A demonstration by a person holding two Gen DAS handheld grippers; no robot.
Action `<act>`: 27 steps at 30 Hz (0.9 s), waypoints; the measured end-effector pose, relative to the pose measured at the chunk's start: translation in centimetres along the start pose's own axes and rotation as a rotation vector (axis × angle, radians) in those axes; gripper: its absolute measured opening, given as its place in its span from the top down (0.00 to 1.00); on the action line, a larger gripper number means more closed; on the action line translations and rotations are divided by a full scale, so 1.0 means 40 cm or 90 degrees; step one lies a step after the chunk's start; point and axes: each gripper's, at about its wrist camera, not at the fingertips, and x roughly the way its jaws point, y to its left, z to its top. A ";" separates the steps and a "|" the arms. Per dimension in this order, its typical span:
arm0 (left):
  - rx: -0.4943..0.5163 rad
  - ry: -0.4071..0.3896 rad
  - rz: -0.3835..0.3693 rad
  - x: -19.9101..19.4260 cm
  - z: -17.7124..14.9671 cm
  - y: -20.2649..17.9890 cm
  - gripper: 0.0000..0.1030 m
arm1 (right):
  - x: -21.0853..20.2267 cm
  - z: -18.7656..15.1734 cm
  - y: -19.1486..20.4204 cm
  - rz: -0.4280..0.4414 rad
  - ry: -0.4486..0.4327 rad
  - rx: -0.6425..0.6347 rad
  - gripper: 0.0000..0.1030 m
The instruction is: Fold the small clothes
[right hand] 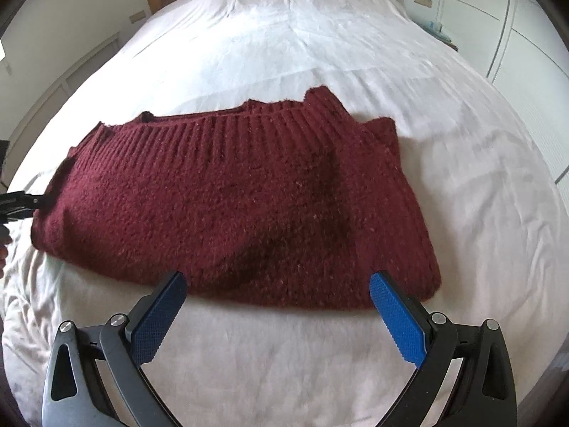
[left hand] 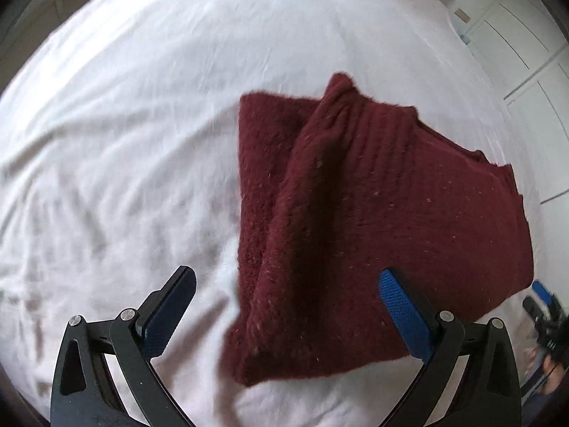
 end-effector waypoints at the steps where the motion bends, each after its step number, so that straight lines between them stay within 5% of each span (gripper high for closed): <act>1: -0.004 0.006 -0.003 0.014 0.001 0.004 0.02 | 0.000 -0.003 -0.004 -0.003 0.003 -0.001 0.00; 11: -0.022 0.048 -0.014 0.094 0.001 0.014 0.03 | -0.004 -0.044 -0.033 -0.012 0.021 0.013 0.00; 15: 0.005 0.048 -0.052 0.091 -0.022 -0.019 0.45 | -0.006 -0.060 -0.044 -0.010 0.024 0.024 0.00; 17: 0.032 0.050 -0.036 0.089 -0.032 -0.051 0.55 | -0.009 -0.064 -0.049 -0.011 0.024 0.027 0.00; 18: 0.042 0.056 -0.057 0.087 -0.033 -0.062 0.74 | -0.011 -0.066 -0.052 -0.012 0.023 0.029 0.00; 23: 0.075 0.052 -0.031 0.061 -0.037 -0.107 0.80 | -0.028 -0.069 -0.060 -0.013 0.017 0.030 0.00; 27: 0.058 0.042 -0.056 0.017 -0.027 -0.107 0.81 | -0.048 -0.069 -0.071 -0.011 0.008 0.037 0.00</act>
